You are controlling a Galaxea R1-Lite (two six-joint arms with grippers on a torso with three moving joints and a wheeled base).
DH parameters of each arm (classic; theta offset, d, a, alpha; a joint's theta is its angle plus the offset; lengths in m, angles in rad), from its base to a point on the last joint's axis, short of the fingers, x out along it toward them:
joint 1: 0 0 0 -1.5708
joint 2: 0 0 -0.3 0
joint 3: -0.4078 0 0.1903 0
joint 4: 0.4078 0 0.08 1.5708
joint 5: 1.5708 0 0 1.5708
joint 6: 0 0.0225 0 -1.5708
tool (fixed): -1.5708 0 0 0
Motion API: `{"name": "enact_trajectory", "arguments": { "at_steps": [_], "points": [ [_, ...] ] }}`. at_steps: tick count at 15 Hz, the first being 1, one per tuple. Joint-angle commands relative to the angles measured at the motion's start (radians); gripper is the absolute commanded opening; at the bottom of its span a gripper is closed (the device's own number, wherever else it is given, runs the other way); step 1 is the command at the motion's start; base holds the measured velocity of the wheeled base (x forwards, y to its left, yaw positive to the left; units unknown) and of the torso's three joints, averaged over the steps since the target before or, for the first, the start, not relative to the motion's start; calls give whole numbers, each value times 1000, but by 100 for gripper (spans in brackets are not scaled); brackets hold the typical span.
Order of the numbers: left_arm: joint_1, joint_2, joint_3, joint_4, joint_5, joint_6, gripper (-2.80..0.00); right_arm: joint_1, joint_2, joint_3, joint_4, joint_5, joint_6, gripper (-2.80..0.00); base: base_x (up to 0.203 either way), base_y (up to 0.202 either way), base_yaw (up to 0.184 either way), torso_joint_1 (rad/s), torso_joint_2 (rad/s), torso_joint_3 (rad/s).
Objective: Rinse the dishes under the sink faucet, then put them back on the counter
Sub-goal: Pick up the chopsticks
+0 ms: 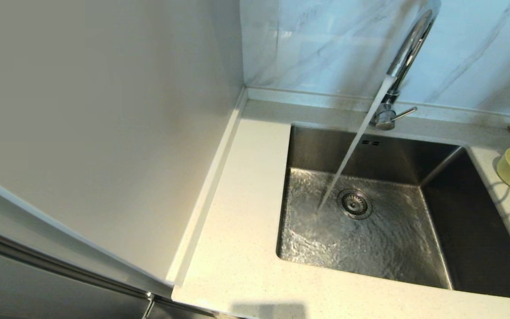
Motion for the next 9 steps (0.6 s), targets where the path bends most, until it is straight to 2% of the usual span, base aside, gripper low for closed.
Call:
{"name": "enact_trajectory", "arguments": {
  "at_steps": [1,2,9],
  "points": [
    [0,0,0,0,0,0,-280,2,16,-20,3,2,16,0,0,0,0,0,0,0],
    [0,0,0,0,0,0,-280,2,26,-34,2,1,37,0,0,0,0,0,0,0],
    [0,0,0,0,0,0,-280,16,52,-35,-56,-15,41,0,0,0,0,0,0,0]
  ]
}}
